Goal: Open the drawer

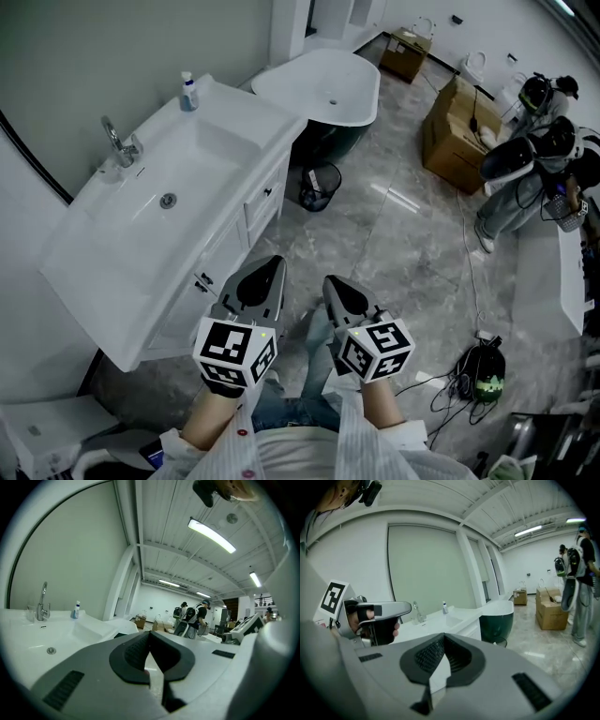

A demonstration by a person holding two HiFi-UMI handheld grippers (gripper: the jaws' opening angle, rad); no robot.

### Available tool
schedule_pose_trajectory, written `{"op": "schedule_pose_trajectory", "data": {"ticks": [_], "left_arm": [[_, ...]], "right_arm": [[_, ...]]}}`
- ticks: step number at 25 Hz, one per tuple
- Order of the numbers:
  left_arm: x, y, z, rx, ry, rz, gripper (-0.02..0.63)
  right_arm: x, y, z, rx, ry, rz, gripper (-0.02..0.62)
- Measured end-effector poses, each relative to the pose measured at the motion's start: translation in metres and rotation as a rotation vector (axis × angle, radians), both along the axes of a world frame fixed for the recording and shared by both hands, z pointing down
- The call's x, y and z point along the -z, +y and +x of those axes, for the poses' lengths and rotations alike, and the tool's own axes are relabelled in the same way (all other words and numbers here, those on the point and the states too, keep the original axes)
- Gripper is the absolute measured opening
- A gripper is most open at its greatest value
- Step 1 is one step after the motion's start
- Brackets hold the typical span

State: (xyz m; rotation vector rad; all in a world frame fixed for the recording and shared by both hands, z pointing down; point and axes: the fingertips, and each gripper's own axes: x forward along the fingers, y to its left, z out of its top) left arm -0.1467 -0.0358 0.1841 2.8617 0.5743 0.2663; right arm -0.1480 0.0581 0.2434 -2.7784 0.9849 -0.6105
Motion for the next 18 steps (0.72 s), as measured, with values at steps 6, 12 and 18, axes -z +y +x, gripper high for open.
{"op": "schedule_pose_trajectory", "data": {"ticks": [6,12,18], "left_arm": [[-0.002,-0.003,0.061,0.128,-0.002,0.005,0.015],[-0.006,0.031,0.133,0.248,-0.018,0.015,0.015],[-0.006,0.076,0.201,0.351,-0.038,0.014,0.015]], "right_arm": [[-0.004,-0.002,0.073,0.118,-0.009,0.011,0.009],[-0.003,0.027,0.149,0.241,-0.021,0.019,0.009],[0.001,0.063,0.218,0.373,-0.038,0.017,0.009]]}}
